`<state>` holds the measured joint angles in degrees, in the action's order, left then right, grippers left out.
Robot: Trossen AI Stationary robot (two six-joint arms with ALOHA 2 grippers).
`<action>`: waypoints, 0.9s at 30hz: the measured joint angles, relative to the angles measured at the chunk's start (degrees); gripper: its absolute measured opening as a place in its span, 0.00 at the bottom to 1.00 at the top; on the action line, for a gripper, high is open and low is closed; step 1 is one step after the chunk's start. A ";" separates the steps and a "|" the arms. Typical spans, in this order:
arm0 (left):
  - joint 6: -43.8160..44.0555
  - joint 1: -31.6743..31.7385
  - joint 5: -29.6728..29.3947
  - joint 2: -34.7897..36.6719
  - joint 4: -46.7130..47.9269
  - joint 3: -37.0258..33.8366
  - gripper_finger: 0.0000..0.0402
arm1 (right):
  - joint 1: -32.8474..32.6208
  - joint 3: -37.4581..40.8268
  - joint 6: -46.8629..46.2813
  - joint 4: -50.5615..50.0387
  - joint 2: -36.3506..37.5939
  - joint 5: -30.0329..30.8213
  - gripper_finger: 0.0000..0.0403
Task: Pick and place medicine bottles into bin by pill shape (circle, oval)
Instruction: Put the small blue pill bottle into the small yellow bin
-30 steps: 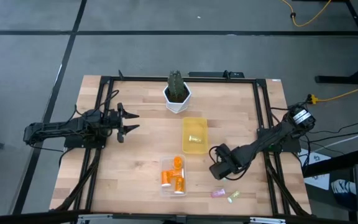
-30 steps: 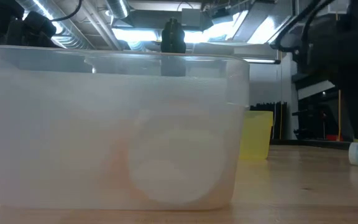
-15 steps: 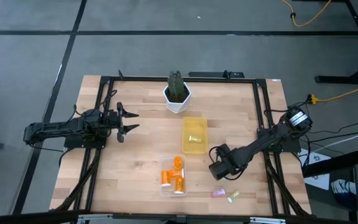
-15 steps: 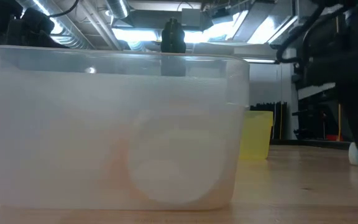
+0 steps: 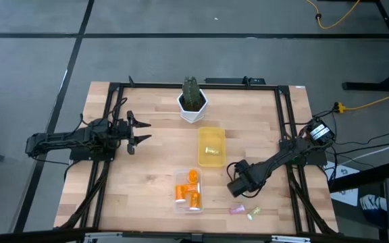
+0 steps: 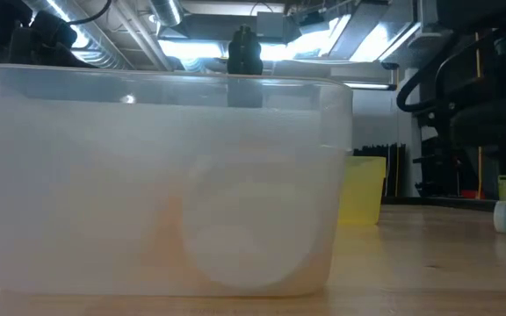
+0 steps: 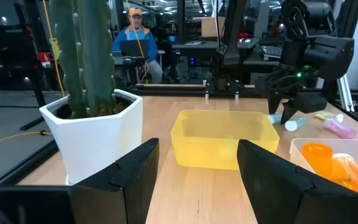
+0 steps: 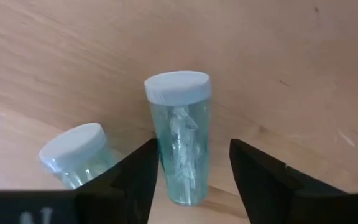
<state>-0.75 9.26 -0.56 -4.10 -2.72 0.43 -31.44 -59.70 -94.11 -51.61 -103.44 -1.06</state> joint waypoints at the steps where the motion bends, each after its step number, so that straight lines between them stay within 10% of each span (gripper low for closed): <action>1: 0.00 -0.02 0.00 -0.01 0.00 0.00 0.53 | 0.00 0.00 0.05 0.08 0.00 0.10 0.48; 27: 0.02 -0.01 0.00 -0.01 0.02 0.00 0.53 | 2.21 0.04 0.14 -0.19 0.00 7.29 0.29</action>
<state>-0.73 9.25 -0.56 -4.11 -2.70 0.43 -29.23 -59.66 -93.97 -51.80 -103.44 6.23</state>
